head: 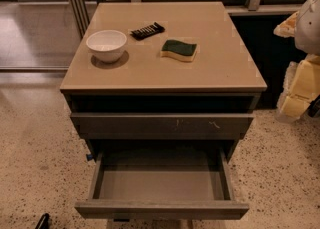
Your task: Place sponge into middle drawer
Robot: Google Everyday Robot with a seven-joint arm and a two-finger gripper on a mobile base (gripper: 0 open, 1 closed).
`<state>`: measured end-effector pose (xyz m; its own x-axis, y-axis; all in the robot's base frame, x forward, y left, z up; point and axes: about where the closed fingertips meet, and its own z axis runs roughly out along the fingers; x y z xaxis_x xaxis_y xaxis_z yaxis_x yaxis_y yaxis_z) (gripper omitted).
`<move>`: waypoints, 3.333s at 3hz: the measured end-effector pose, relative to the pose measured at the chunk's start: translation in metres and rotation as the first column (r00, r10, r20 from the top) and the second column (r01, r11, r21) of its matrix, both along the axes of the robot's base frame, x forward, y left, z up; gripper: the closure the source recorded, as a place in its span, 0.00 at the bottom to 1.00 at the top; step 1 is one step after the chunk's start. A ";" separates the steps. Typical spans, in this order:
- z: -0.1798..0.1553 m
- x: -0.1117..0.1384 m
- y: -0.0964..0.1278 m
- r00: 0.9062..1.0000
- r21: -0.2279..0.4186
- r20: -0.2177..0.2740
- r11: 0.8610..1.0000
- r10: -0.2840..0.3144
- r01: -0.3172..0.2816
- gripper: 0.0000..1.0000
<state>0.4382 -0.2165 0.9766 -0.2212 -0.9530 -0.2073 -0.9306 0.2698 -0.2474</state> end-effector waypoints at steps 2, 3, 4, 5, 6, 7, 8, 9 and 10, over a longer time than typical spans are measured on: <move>-0.021 0.036 0.004 0.997 0.106 0.067 0.994 -0.031 0.024 0.00; -0.049 0.081 0.008 0.994 0.194 0.085 0.980 -0.063 0.045 0.00; -0.071 0.126 0.011 0.993 0.239 0.080 0.969 -0.089 0.068 0.00; -0.102 0.165 0.015 0.993 0.252 0.029 0.962 -0.113 0.102 0.00; -0.109 0.170 0.016 0.993 0.256 0.019 0.961 -0.112 0.104 0.00; -0.110 0.165 0.014 0.991 0.252 0.019 0.960 -0.133 0.124 0.00; -0.112 0.168 0.003 0.974 0.309 0.038 0.929 -0.225 0.202 0.00; -0.121 0.211 0.003 0.963 0.366 0.037 0.901 -0.267 0.235 0.00; -0.119 0.248 0.008 0.963 0.405 0.047 0.886 -0.266 0.225 0.00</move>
Offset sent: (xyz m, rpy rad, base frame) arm 0.0692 0.0063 -0.0505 0.2347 -0.1287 -0.0499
